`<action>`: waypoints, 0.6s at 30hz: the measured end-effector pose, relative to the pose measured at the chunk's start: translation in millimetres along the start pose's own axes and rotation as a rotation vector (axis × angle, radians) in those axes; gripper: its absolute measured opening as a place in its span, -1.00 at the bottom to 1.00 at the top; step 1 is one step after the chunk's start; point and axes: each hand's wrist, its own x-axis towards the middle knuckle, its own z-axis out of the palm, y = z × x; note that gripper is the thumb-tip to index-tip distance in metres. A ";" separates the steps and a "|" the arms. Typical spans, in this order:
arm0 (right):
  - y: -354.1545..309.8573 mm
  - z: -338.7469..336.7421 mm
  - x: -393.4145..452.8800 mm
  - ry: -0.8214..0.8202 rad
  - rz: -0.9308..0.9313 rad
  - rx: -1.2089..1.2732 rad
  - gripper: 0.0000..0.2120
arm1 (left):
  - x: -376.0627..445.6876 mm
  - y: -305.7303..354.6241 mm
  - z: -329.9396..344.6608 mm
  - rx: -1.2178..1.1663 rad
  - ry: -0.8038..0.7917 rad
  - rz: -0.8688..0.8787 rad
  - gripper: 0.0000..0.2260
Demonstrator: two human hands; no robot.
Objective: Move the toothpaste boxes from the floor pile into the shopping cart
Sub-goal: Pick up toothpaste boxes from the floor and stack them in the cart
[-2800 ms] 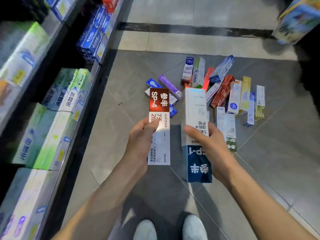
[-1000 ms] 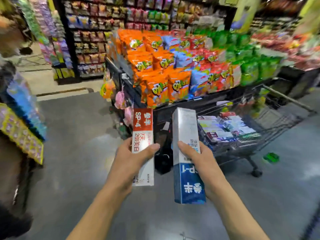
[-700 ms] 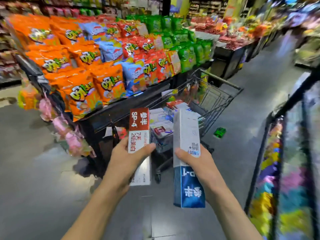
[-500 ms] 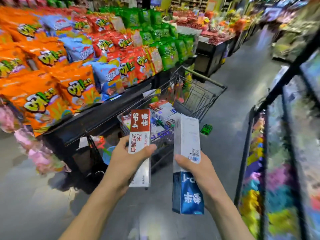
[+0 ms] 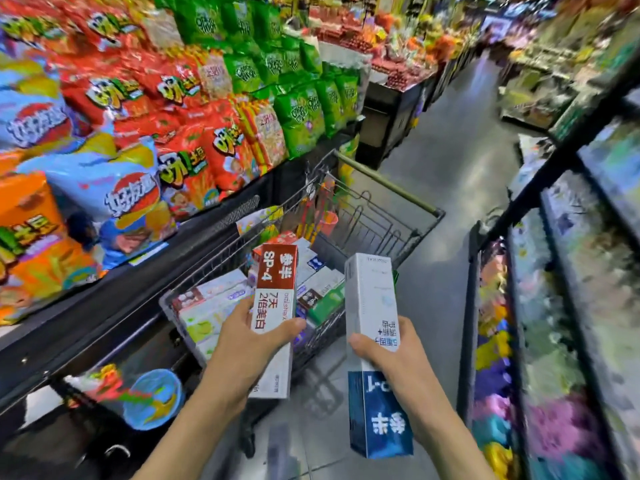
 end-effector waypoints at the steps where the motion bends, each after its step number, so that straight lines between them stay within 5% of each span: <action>1: -2.5 -1.2 18.8 0.005 0.001 -0.024 -0.39 | 18.3 2.1 4.9 0.014 -0.006 -0.001 -0.64; 11: -7.7 -18.4 233.0 -0.081 -0.077 -0.345 -0.77 | 186.9 -4.1 56.7 0.179 0.109 -0.001 -0.75; 18: -8.9 -37.1 399.7 -0.299 0.016 -0.398 -0.71 | 315.5 -21.7 93.8 0.460 0.261 -0.105 -0.54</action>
